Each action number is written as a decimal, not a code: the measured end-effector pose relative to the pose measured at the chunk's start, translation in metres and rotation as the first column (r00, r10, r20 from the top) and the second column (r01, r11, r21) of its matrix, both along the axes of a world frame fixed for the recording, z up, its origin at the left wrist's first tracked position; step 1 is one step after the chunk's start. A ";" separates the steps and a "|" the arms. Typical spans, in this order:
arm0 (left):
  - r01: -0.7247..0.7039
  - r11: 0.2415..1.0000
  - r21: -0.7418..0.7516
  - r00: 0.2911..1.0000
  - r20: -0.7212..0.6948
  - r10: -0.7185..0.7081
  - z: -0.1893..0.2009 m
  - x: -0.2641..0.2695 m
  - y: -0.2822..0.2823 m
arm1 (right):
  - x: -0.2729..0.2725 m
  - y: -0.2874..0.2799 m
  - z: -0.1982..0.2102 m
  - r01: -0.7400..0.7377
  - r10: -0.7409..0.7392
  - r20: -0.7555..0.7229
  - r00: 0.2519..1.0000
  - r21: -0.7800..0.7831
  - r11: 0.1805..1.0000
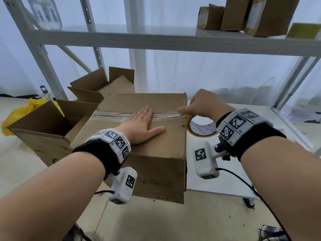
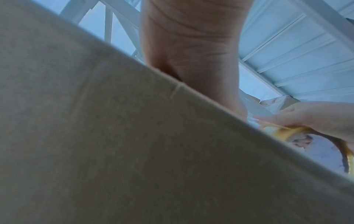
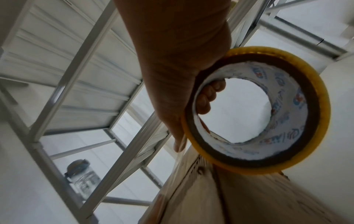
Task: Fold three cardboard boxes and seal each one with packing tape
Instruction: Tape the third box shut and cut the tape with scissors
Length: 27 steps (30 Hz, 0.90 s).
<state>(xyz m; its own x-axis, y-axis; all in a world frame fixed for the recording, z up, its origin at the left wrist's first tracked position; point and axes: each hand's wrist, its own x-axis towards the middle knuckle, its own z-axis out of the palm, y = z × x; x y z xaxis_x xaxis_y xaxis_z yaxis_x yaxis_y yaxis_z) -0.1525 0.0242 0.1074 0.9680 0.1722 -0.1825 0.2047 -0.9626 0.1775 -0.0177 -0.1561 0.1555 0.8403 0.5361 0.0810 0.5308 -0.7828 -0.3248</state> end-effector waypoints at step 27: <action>0.045 0.999 -0.002 0.999 -0.030 -0.045 0.007 0.042 -0.077 | 0.026 -0.038 -0.023 -0.035 0.063 0.111 0.992 -0.242 0.970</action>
